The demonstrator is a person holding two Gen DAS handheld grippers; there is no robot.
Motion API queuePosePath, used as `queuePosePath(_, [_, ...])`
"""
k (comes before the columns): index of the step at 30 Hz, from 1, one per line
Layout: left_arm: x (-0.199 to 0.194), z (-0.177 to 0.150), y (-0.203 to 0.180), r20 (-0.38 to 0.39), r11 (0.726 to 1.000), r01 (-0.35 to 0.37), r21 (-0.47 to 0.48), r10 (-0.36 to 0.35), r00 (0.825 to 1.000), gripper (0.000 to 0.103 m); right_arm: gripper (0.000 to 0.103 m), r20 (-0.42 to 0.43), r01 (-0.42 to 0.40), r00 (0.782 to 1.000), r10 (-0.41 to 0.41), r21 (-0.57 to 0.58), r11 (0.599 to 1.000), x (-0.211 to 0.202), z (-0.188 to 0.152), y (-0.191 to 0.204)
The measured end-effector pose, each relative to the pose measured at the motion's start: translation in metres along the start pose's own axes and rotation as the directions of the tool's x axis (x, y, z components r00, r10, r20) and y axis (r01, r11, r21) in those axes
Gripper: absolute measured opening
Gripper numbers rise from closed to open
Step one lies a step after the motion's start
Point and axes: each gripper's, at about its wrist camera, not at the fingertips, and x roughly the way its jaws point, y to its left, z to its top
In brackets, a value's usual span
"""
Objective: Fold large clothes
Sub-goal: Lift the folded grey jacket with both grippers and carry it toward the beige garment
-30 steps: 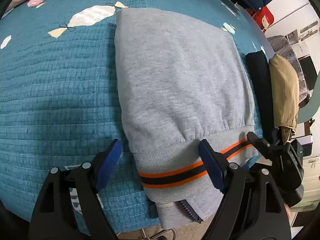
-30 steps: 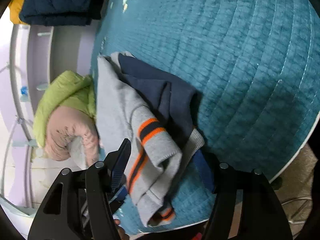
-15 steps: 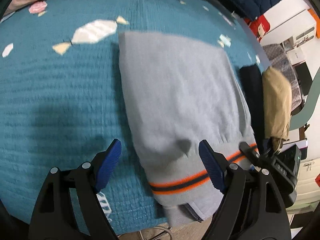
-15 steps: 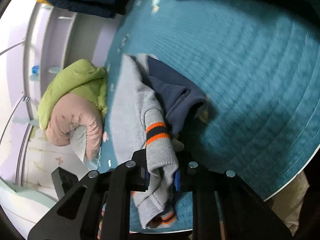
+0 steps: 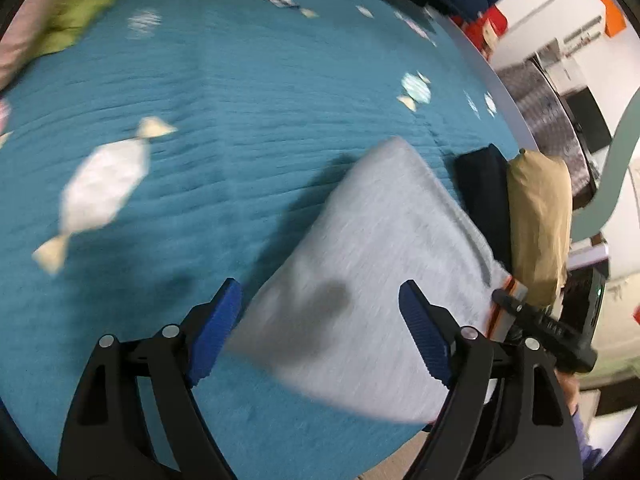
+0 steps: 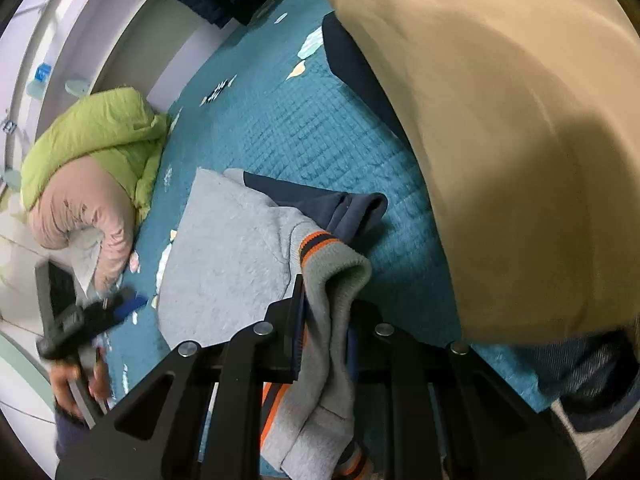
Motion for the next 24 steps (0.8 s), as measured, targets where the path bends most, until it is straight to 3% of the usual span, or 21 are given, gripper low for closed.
queuePosePath(4, [0.045,0.036,-0.007,-0.105,1.0,0.013,0.015,-0.011,0.994,0.082,0.016,-0.01,-0.031,0.999,0.031,0.002,1.0,0.001,0.0,-0.009])
queuePosePath(7, [0.078,0.047,-0.004,-0.215,0.999,0.046,-0.014,-0.047,0.976,0.082,0.016,-0.017,-0.044,0.999,0.044,0.001,0.999,0.002,0.0,-0.011])
queuePosePath(13, [0.105,0.047,0.002,-0.257,0.994,0.101,-0.05,-0.11,0.96,0.08,0.016,-0.035,-0.066,0.997,0.067,0.021,0.998,0.006,0.005,-0.015])
queuePosePath(16, [0.098,0.045,-0.006,-0.239,0.993,0.121,-0.016,-0.121,0.963,0.059,0.016,-0.034,-0.082,0.996,0.083,0.023,0.996,0.003,0.006,-0.015])
queuePosePath(20, [0.082,0.038,-0.025,-0.19,0.995,0.06,0.084,-0.043,0.981,0.034,0.016,-0.016,-0.115,0.993,0.115,0.009,0.993,-0.007,0.003,-0.006])
queuePosePath(24, [0.059,0.029,-0.033,-0.121,0.991,0.066,0.113,-0.053,0.991,0.026,0.016,-0.004,-0.177,0.984,0.177,0.0,0.984,-0.026,-0.002,0.009])
